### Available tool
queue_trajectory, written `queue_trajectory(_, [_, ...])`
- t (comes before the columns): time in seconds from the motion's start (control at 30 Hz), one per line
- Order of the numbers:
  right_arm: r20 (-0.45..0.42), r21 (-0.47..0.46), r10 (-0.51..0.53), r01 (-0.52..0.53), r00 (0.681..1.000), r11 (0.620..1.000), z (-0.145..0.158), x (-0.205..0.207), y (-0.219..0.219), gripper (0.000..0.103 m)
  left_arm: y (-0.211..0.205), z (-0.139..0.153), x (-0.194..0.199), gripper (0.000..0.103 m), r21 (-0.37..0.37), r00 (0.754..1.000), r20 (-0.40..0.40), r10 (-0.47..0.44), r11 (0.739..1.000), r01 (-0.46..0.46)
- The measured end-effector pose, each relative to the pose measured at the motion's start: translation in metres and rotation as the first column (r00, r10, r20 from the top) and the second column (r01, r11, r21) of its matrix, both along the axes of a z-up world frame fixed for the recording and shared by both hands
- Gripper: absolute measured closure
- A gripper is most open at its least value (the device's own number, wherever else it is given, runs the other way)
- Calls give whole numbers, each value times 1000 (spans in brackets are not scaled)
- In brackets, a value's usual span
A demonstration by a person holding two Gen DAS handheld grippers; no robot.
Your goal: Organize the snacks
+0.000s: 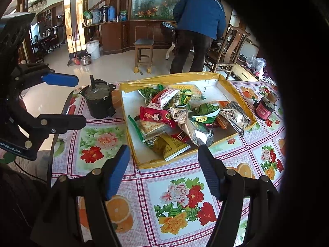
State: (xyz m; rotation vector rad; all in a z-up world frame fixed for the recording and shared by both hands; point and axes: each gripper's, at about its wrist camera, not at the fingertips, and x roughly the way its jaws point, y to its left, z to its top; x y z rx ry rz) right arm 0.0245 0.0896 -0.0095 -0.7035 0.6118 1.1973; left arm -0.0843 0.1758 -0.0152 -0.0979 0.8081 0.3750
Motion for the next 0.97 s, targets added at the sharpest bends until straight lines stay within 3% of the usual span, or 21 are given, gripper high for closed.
queue_trajectory(0.67, [12,-1,24,-24,1000,1000,2,-5,8,34,10,7,-5,23,5,998,26,53,999,-53])
queue_trajectory(0.97, [0,16,24,-24,1000,1000,2,-5,10,34,4,17,-8,23,39,995,80,64,997,-68])
